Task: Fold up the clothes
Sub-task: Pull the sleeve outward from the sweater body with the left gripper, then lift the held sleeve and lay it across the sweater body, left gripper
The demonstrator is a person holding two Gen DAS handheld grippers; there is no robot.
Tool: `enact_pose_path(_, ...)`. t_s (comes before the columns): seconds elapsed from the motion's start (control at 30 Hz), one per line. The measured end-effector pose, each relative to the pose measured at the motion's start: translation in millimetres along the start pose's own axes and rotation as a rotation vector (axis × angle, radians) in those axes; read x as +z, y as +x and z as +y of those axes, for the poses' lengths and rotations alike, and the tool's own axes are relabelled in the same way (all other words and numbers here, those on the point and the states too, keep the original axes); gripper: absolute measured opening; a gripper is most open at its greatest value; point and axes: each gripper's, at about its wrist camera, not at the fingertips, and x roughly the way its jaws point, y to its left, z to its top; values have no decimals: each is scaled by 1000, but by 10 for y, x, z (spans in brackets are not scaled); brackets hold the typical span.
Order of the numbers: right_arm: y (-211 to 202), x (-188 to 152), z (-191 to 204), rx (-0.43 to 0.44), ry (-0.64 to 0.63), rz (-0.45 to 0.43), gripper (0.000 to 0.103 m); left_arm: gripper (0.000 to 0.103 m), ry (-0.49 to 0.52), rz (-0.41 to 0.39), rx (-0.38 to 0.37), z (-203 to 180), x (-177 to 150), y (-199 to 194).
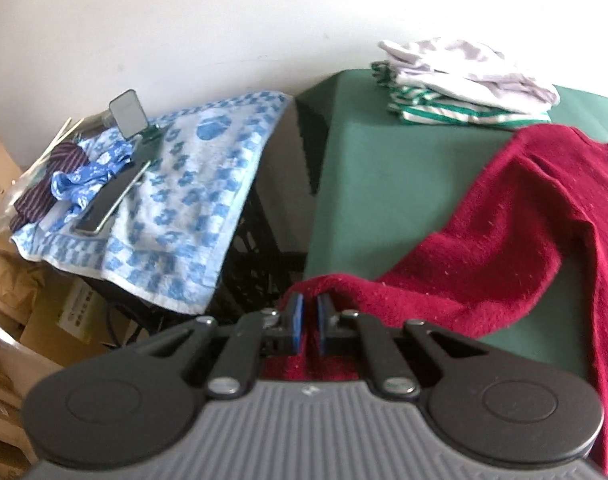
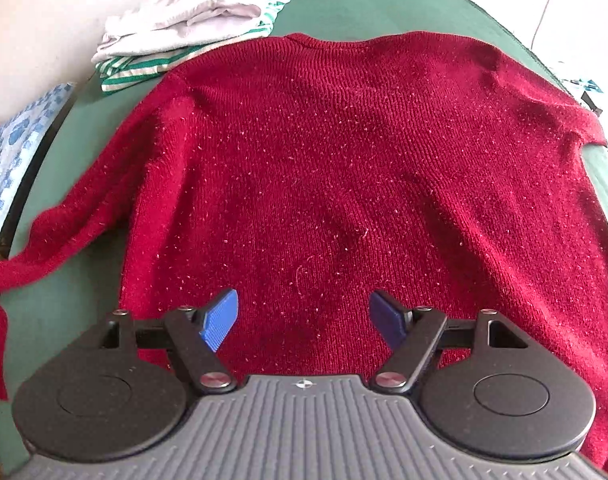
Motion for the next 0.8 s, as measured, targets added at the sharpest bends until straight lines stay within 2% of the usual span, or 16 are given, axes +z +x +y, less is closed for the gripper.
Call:
enact_pose_path(0.27, -110, -21, 42, 23, 30, -65, 75, 7, -27, 17, 39, 202, 3, 258)
enact_pose_path(0.37, -156, -59, 23, 55, 69, -104, 74, 1, -57, -5, 61, 358, 45, 278)
enact_pose_path(0.53, -132, -154, 26, 113, 118, -117, 72, 0, -117, -56, 77, 725, 221, 255)
enact_pose_path(0.63, -113, -210, 94, 150, 120, -115, 72, 0, -107, -51, 26, 830, 223, 196)
enact_pose_path(0.67, -121, -230, 135, 167, 108, -124, 71, 5, -103, -49, 1, 845, 187, 155)
enact_pose_path(0.7, -151, -248, 208, 179, 72, -147, 70, 9, -98, -46, -25, 860, 151, 113)
enact_pose_path(0.77, -232, -294, 410, 205, -41, -204, 68, 10, -98, -29, -83, 832, 1, 31)
enact_pose_path(0.8, -266, -322, 519, 214, -101, -227, 66, 19, -101, -17, -115, 800, -98, -9)
